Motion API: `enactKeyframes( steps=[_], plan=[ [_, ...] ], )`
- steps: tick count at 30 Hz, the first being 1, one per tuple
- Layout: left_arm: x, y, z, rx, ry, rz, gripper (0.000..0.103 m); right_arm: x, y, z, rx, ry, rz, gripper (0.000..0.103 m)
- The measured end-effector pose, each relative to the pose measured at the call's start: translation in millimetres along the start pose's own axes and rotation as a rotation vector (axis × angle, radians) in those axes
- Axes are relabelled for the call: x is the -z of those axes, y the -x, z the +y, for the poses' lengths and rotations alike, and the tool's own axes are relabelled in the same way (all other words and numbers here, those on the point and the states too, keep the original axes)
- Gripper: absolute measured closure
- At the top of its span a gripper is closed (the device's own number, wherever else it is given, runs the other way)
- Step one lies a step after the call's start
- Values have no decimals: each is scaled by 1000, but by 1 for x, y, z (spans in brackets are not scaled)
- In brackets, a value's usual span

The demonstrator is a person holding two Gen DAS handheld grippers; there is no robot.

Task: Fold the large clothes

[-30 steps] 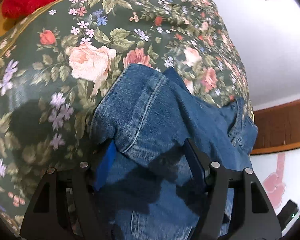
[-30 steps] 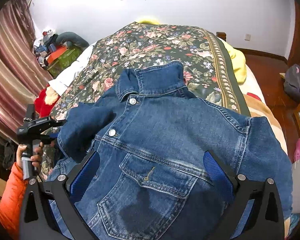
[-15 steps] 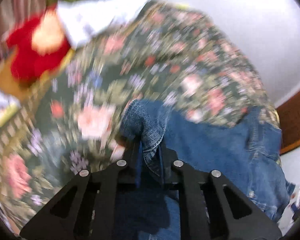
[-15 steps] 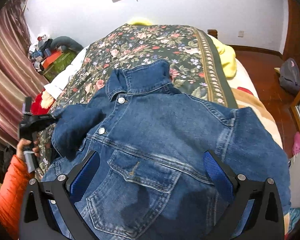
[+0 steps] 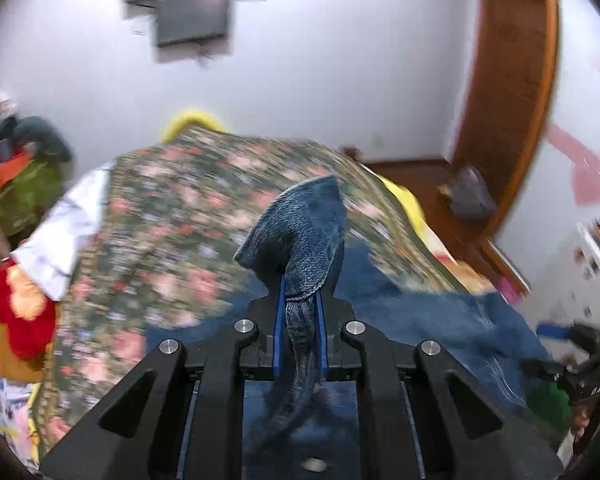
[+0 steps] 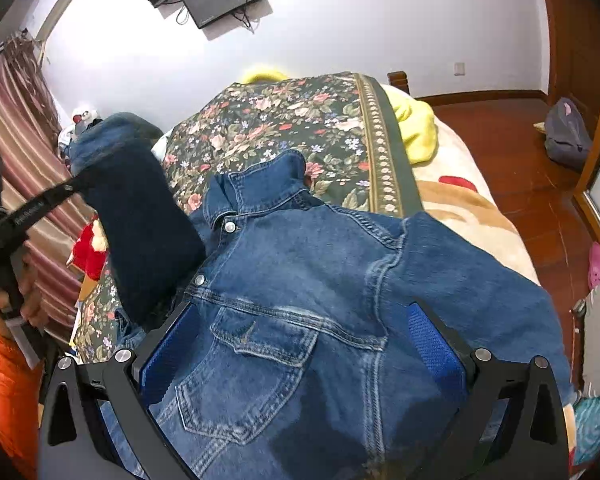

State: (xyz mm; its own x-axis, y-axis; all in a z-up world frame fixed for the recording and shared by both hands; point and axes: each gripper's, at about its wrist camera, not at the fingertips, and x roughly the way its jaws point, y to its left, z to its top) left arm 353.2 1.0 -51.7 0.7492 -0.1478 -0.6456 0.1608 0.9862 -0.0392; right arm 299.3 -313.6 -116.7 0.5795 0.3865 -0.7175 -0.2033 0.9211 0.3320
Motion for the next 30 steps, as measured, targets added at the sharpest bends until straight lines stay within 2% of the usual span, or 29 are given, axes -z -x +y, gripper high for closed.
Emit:
enactKeyframes(
  steps=[3,7,9,12,14,15,16,17,18,21,24,30],
  plan=[
    [20,-30,-38,49,-58,99,91,4,10,-5,8,9,-7,0],
    [52,-59,-70,122,-82,227,90,8,19,-11,21,14,-13,0],
    [63,-64,-85,160,-102,275,90,8,20,-14,29,8,-9,0],
    [74,-62,-99,170,-180,331,85,8,18,-18,33,-5,-3,0],
    [73,-53,-100,204,-206,338,63,5,16,-16,31,-10,-3,0],
    [72,-47,-99,228,-202,328,56,4,15,-15,30,-10,-4,0],
    [69,-40,-95,241,-190,311,44,3,14,-13,29,-9,-5,0],
    [65,-29,-89,244,-170,284,39,0,12,-9,26,-5,-8,0],
    [60,-23,-84,241,-156,263,38,-2,10,-6,24,-2,-9,0],
    [48,-7,-53,195,-105,204,37,-8,1,5,19,20,-3,0],
    [41,0,-6,82,-40,170,34,-11,-16,21,28,59,25,0],
    [54,-14,106,-103,132,209,34,-23,-55,41,65,150,71,0]
  ],
)
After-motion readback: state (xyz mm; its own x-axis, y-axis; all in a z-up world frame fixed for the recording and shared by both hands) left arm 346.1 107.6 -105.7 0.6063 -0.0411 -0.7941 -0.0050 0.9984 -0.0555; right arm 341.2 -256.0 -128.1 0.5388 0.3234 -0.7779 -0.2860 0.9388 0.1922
